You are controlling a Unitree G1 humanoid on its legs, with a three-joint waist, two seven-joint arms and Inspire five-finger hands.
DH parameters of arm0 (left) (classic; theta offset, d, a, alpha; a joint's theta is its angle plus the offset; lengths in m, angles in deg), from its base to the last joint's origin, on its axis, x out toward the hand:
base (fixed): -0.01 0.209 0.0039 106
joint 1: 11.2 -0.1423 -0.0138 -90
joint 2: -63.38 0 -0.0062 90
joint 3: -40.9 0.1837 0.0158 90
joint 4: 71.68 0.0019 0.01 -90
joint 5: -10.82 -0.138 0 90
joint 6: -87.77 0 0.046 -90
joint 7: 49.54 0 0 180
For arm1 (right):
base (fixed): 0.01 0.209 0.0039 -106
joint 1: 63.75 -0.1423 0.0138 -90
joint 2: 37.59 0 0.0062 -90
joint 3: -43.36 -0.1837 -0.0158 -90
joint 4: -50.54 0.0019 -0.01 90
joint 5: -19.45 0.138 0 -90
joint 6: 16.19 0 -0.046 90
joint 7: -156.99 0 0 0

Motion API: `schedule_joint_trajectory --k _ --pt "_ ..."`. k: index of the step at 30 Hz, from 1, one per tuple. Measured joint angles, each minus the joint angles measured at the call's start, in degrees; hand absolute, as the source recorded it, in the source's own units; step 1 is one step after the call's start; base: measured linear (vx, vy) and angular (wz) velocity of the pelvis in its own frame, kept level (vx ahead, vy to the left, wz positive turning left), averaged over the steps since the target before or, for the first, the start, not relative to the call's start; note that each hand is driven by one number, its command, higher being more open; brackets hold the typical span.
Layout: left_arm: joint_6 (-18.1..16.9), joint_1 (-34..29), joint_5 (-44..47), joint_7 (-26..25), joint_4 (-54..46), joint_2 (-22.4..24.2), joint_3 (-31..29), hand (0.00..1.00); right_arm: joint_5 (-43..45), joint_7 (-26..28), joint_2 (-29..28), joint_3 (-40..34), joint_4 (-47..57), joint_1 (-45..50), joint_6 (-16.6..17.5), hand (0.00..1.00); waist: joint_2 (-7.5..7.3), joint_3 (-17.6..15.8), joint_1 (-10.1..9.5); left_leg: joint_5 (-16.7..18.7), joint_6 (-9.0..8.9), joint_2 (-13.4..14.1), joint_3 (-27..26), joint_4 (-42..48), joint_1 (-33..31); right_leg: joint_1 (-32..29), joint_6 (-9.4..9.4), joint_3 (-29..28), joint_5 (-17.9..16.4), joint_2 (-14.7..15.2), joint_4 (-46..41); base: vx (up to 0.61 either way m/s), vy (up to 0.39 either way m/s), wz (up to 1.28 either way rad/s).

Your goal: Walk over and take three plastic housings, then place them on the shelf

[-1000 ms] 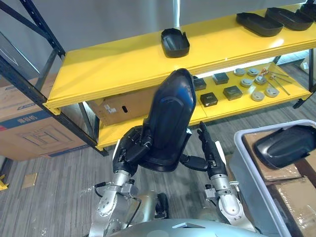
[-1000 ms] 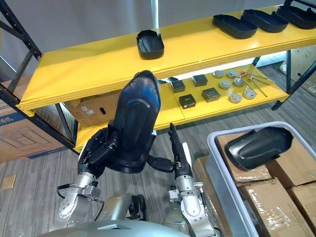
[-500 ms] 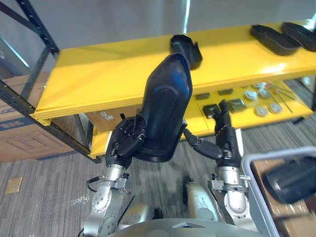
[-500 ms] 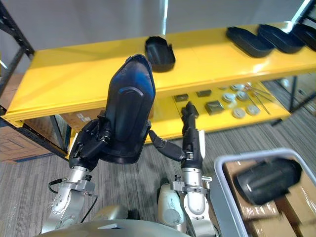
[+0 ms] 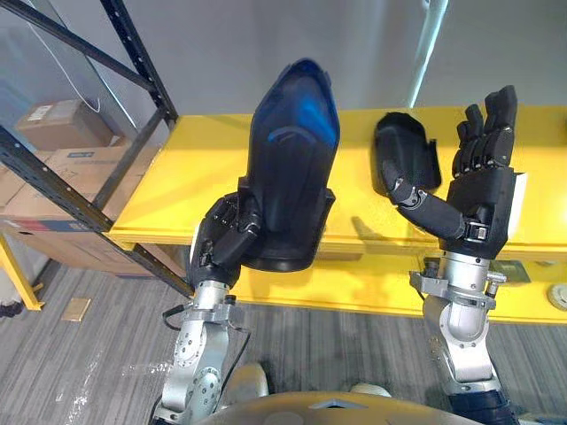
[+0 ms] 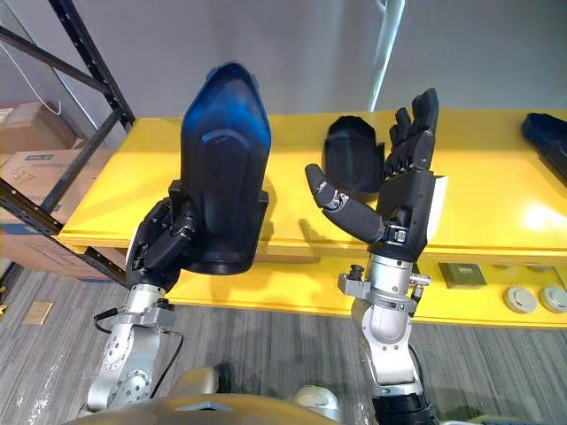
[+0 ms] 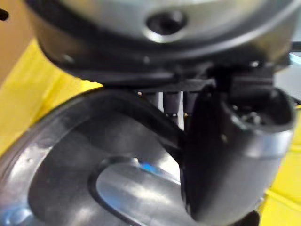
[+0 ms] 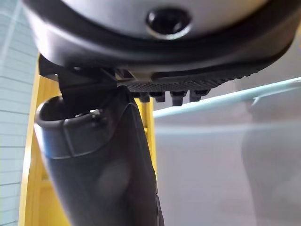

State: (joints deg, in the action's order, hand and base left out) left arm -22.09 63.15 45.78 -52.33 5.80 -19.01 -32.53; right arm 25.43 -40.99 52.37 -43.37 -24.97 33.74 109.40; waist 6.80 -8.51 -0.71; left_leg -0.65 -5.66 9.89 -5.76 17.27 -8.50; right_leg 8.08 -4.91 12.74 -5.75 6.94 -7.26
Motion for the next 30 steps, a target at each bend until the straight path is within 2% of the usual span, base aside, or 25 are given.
schedule_joint_trajectory --k 1,2,3,6,8,13,16,18,24,27,30 --pt "0.13 0.3 -1.15 -0.16 -1.02 -0.03 -0.59 0.0 0.17 0.08 -1.32 0.5 -0.14 0.33 -0.5 1.0 -0.87 0.23 0.26 2.39 0.09 -1.38 -0.5 -0.99 1.71 -0.24 -1.04 -0.95 -0.88 1.77 -1.21 0.19 0.356 -0.32" --pt "0.14 0.5 -2.34 -0.25 -2.32 -0.3 -1.39 0.0 1.22 0.27 -2.58 1.08 0.03 0.48 -0.55 1.0 -2.27 -0.23 0.79 1.87 0.89 -3.11 -1.42 -3.3 2.72 -0.75 -1.17 -1.34 -1.0 3.59 -1.71 0.15 0.382 -0.12" --pt "0.26 0.69 -3.99 -0.51 -4.23 -0.64 -2.43 0.0 2.59 1.22 -4.45 2.16 0.09 1.03 -0.58 1.0 -4.31 -0.45 1.0 0.32 2.15 -5.73 -2.51 -7.74 3.79 -1.6 -1.56 -1.88 -0.83 5.98 -1.46 0.08 0.249 -0.02" --pt "1.89 1.36 -6.7 -2.07 -5.55 -1.29 -3.57 0.0 3.92 2.11 -6.23 3.38 0.38 2.66 -0.6 1.0 -5.64 -0.36 0.99 -2.27 3.14 -8.68 -2.98 -13.86 5.89 -1.92 -2.56 -1.5 -0.18 8.33 -0.62 0.06 0.146 0.11" --pt "3.05 1.93 -9.32 -4.6 -5.74 -1.4 -5.34 0.0 3.82 3.52 -7.06 5.38 0.45 2.95 -0.71 1.0 -5.76 -0.29 1.08 -4.21 3.75 -10.14 -2.39 -17.72 6.8 -1.74 -3.66 0.05 0.52 9.31 0.35 0.06 0.091 0.23" --pt "4.4 3.57 -10.1 -6.03 -5.73 -1.59 -7.61 0.0 3.77 5.01 -6.65 5.99 0.44 2.16 -3.35 1.0 -5.81 -0.31 1.14 -7.93 4.1 -10.28 -0.47 -22.04 7.29 -1.58 -3.93 3.02 0.69 8.8 0.46 0.02 -0.01 0.29" --pt "6.16 7.8 -7.45 -7.31 -5.61 -1.56 -7.35 0.0 3.58 4.52 -6.62 7.41 -0.76 0.26 -6.27 1.0 -5.75 -0.28 1.18 -8.03 4.08 -10.21 -0.23 -22.13 8.05 -0.84 -3.9 3.63 0.66 8.79 0.4 -0.04 -0.003 0.05" --pt "6.34 11.77 -6.94 -8.04 -5.07 -1.62 -7.26 0.0 3.5 4.32 -6.62 8.56 -0.95 0.09 -6.74 1.0 -5.7 -0.3 1.39 -8.03 4.09 -10.16 -0.43 -22.35 7.8 -0.93 -3.87 3.45 0.6 8.79 0.37 -0.07 0.018 -0.07" --pt "7.15 24.38 -4.98 -12.84 3.41 -2.5 -8.88 0.0 3.52 6.56 -6.48 9.91 -3.54 -1.67 -9.87 1.0 -5.34 -0.29 4.16 -8.36 3.68 -8.89 -4.27 -22.38 7.52 -4.3 -4.22 -0.79 1.09 8.0 0.1 -0.1 0.022 -0.34" --pt "9.65 28.33 -5.08 -15.97 9.39 -4.19 -10.43 0.0 3.83 9.28 -4.25 9.58 -3.54 -1.72 -10.82 1.0 -5.08 -0.38 6.06 -8.74 3.31 -7.81 -6.31 -22.37 6.9 -6.41 -3.91 -3.08 2.01 6.81 0.13 -0.07 -0.004 -0.35" --pt "12.22 30.34 -6.11 -18.73 13.31 -4.86 -11.11 0.0 3.94 10.83 -2.57 8.14 -3.54 -1.73 -11.34 1.0 -4.61 -0.65 6.62 -9.39 3.27 -6.96 -7.54 -22.36 6.91 -7.07 -4.31 -4.5 3.06 5.93 0.31 0.0 -0.027 -0.3"
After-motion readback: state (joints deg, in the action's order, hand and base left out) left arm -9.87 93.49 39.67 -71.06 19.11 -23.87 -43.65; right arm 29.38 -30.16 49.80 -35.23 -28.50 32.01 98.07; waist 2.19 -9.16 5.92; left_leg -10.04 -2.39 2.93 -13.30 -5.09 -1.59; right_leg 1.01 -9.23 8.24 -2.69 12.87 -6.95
